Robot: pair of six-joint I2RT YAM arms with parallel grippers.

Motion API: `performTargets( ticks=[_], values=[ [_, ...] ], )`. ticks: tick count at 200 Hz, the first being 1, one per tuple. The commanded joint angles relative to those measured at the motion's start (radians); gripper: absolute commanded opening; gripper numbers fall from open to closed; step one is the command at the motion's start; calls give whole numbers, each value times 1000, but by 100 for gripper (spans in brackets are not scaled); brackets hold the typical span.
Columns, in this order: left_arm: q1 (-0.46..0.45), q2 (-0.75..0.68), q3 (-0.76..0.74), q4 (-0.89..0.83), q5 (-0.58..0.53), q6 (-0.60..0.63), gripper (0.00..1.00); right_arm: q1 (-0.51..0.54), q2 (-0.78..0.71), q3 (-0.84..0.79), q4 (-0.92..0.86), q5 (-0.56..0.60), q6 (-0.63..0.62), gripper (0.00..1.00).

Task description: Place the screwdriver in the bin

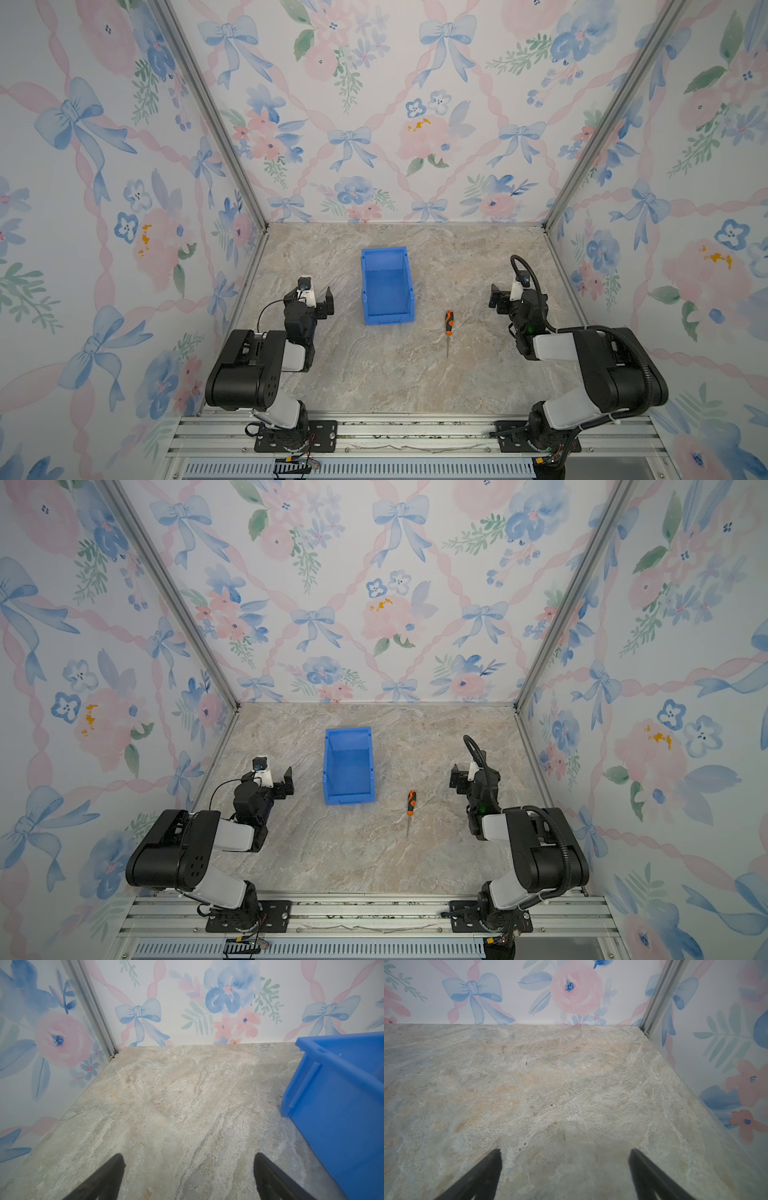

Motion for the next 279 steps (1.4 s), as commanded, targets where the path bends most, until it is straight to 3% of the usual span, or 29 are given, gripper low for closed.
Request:
performTargets(
  ticks=[1,187,213,279],
  values=[
    [-1,11,-8,20,-4,-7,98,-6,3,10,-13,-8,-8,97],
    [-7,5,-13,19,-8,-4,98,-5,0,11,-8,0,-9,97],
    [-15,-11,-17,19,0,9,98,3,-51,59,-151,44,-3,97],
    [-14,-117,5,-106,-79,-25,98,21,-206,47,-273,88,6,97]
  ],
)
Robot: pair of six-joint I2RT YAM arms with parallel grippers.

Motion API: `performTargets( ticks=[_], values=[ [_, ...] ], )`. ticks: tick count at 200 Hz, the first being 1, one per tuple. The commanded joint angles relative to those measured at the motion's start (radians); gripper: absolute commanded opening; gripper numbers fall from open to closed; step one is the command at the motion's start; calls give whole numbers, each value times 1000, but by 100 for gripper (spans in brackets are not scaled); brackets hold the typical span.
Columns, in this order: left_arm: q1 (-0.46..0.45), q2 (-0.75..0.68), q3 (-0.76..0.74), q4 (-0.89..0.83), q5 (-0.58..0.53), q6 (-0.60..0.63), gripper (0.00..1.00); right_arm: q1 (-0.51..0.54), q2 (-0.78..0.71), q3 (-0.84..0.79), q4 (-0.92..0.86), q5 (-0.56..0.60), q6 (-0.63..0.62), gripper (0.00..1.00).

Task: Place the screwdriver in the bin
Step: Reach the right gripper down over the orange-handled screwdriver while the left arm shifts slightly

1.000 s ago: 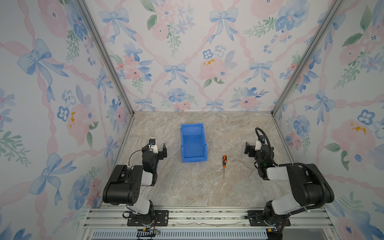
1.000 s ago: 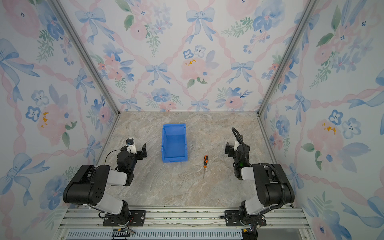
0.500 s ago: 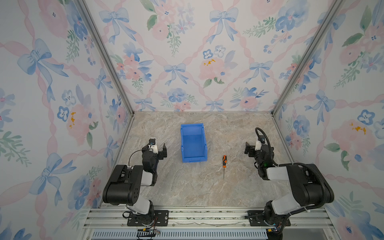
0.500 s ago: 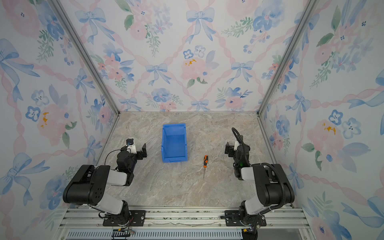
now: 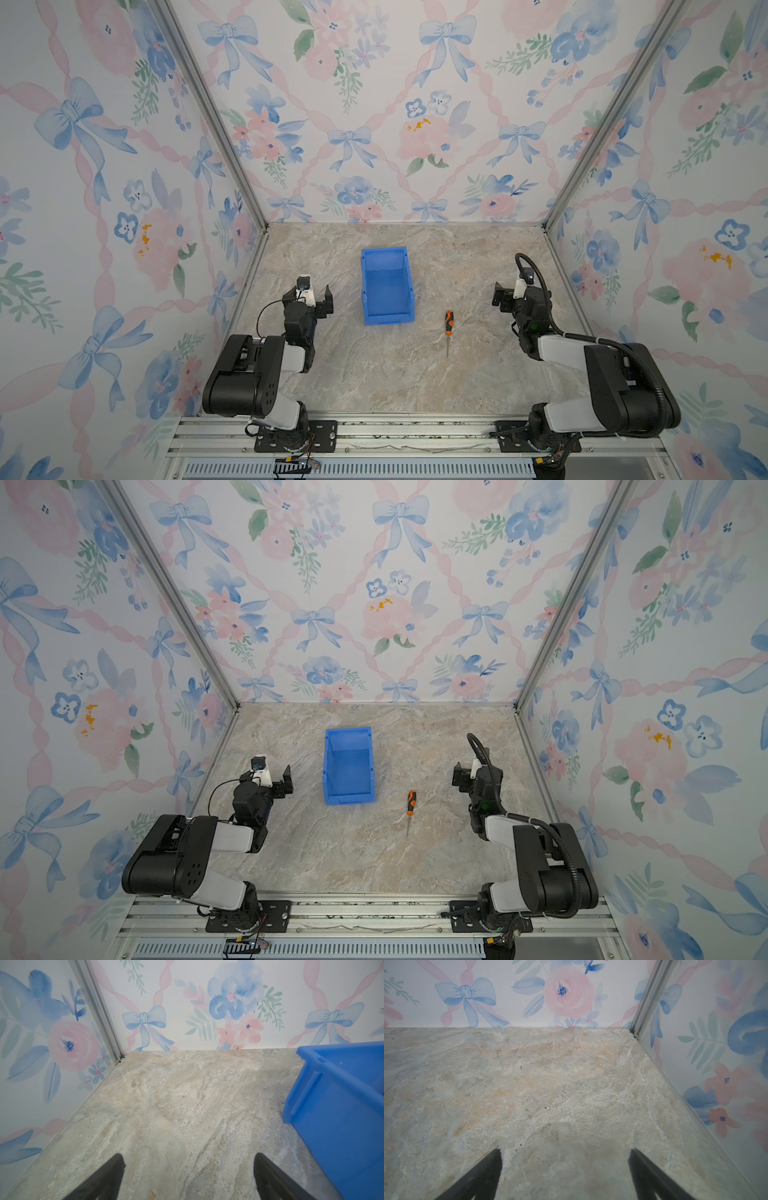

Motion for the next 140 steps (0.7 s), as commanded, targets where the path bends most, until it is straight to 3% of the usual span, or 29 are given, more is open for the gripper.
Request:
performTargets(
  ticks=[1,25,60,88,140],
  values=[
    [-4,-54,10,-83,-34,-25,97,20,-65,21,-96,50,5,97],
    [-5,-100,49,-227,-37,-51,98,61,-133,49,-192,106,5,97],
    [-29,-174,133,-519,-105,-68,97,155,-197,199,-525,217,24,97],
    [-54,-260,161,-651,-65,-72,98,175,-182,354,-852,235,162,97],
    [-68,-383,224,-887,-36,-238,97,216,-144,501,-1206,200,446,97]
  ],
)
